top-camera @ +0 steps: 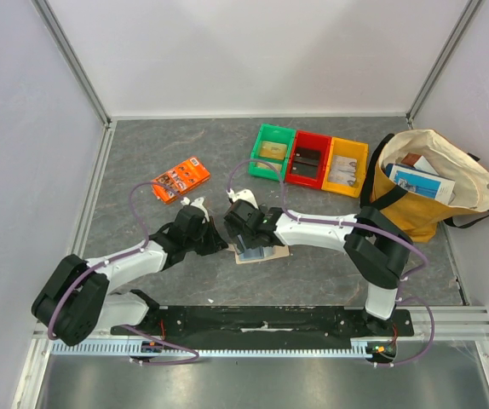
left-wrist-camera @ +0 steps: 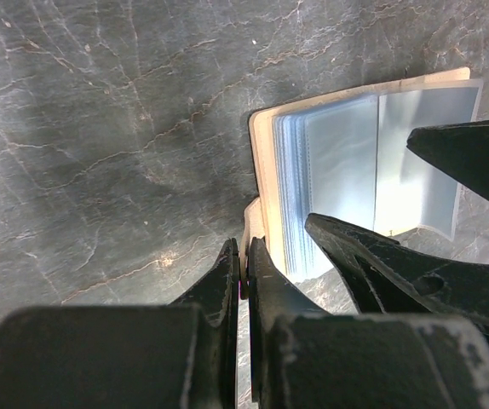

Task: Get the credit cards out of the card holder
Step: Open the card holder at the center of the board.

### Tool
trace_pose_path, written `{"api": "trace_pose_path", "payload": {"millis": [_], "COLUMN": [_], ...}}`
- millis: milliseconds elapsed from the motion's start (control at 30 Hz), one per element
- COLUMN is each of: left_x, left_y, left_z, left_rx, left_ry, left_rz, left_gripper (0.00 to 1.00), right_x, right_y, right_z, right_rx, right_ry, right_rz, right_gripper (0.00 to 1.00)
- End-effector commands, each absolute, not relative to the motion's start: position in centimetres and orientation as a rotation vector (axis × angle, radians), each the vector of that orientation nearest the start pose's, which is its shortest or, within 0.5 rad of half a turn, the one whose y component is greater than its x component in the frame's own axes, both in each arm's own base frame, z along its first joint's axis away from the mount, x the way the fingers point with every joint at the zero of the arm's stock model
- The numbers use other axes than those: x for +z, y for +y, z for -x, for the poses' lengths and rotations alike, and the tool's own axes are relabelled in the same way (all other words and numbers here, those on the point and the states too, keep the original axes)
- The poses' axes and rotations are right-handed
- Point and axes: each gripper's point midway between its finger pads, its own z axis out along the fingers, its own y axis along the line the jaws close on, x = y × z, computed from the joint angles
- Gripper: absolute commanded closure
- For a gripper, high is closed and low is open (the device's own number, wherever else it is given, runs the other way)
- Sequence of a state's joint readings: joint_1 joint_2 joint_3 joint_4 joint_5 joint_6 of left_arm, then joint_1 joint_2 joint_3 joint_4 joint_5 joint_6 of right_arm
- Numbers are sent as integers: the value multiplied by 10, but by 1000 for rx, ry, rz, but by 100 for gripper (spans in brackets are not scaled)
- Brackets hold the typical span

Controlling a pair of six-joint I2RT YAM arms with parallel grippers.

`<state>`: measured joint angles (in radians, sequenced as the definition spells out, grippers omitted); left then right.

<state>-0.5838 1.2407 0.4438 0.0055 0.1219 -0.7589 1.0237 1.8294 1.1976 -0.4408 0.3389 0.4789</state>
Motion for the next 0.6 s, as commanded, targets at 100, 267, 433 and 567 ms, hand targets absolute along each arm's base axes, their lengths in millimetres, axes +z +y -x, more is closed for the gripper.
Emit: {"api": "trace_pose_path", "payload": {"millis": [100,267,433,567], "left_x": [40,39,33,29], "left_y": [-205,-202,-192,-188], "left_z": [-225,-223,-218,-214], "left_rx": [-766,-749,-699,-669], "left_ry": [2464,2464,2483,2499], "left_rz": [187,191,191,186], "left_gripper": [98,98,98,98], "right_x": [30,25,29,50], "right_y": [325,311,289,282], "right_z": [-245,-247,-253,-260], "right_rx": [111,20,-140,-180], "right_ry": [2496,2503,2478,2435], "right_rz": [583,587,581,564], "right_gripper": [12,12,13,14]}}
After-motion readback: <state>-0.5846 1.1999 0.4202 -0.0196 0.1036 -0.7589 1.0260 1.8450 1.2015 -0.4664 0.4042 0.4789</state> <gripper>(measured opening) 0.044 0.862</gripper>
